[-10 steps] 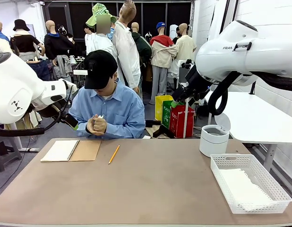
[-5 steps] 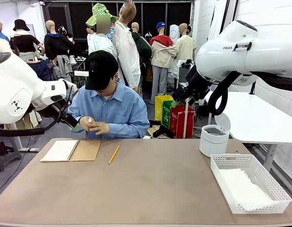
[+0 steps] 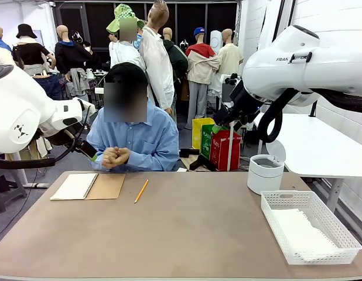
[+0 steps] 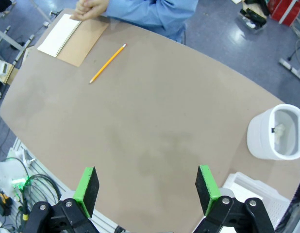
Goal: Sort the paper based on its condition.
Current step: If a person hands you a paper, place it in the Organizing basket , and if it's crumpled, put it in the Trash can.
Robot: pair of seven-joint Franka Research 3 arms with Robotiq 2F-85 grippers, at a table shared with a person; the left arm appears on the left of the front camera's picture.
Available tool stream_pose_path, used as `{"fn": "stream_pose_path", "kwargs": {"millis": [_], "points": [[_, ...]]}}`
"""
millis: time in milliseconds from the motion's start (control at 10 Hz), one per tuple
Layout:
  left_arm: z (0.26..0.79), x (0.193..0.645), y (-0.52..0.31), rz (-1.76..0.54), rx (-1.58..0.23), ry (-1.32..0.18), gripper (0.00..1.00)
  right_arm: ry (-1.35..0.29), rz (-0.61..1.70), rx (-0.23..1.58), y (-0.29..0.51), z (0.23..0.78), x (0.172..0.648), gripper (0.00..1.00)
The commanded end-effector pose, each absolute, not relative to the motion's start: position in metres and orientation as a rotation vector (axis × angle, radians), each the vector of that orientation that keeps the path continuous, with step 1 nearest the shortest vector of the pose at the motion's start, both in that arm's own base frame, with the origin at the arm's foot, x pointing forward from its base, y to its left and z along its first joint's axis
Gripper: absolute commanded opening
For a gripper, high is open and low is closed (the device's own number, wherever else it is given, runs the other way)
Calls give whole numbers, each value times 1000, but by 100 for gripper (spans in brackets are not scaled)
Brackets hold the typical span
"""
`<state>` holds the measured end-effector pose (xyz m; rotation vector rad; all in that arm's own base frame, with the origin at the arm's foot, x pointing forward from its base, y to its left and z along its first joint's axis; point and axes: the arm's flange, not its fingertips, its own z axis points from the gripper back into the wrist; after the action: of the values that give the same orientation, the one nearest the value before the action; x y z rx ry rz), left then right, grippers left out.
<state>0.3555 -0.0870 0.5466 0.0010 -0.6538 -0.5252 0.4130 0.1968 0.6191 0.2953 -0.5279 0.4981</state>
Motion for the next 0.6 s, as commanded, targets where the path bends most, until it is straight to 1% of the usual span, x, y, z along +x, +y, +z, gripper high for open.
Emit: {"fn": "stream_pose_path", "kwargs": {"millis": [0,500], "points": [[547,356,-86,-523,-1,-654,100,-524,499,295,197,619,413,100],[547,356,-86,-523,-1,-654,100,-524,499,295,197,619,413,100]]}}
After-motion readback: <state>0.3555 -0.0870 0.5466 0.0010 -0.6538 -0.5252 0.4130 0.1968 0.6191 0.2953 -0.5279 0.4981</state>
